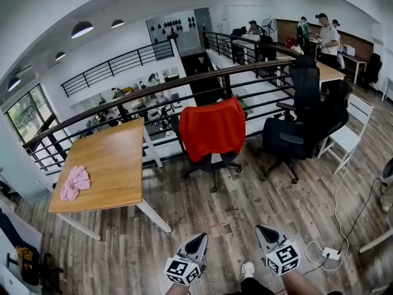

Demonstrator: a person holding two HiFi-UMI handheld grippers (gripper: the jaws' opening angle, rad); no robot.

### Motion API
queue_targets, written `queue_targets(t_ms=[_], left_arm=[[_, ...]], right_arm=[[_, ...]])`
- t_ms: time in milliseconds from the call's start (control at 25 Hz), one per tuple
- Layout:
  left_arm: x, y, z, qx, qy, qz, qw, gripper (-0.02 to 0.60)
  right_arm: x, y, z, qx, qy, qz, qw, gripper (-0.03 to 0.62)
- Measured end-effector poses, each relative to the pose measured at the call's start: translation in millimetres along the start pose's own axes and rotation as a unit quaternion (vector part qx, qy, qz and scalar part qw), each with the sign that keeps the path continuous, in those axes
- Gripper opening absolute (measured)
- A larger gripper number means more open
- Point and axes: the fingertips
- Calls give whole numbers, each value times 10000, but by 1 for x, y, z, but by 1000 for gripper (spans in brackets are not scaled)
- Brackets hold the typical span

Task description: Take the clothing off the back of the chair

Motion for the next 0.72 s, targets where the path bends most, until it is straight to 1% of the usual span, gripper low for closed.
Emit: queue_targets(t_ms=[240, 440, 720], left_arm=[[-25, 69, 3, 25, 70, 16, 10000, 15], [-33, 115, -1, -68, 47, -14, 10000, 15], [-50, 172, 3, -124, 115, 139, 9998, 15]], right_arm=[[53, 48, 12, -2, -38, 79, 10000, 4], [93, 75, 16, -75, 18, 108, 9999, 3], [142, 107, 27, -77, 51, 236, 9997, 3]])
Point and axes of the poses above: the fingertips, and each gripper's own axes: y forward along the fingers, x to its right, z out of its top, and after that the axes turned 6 degrees about y, right-handed
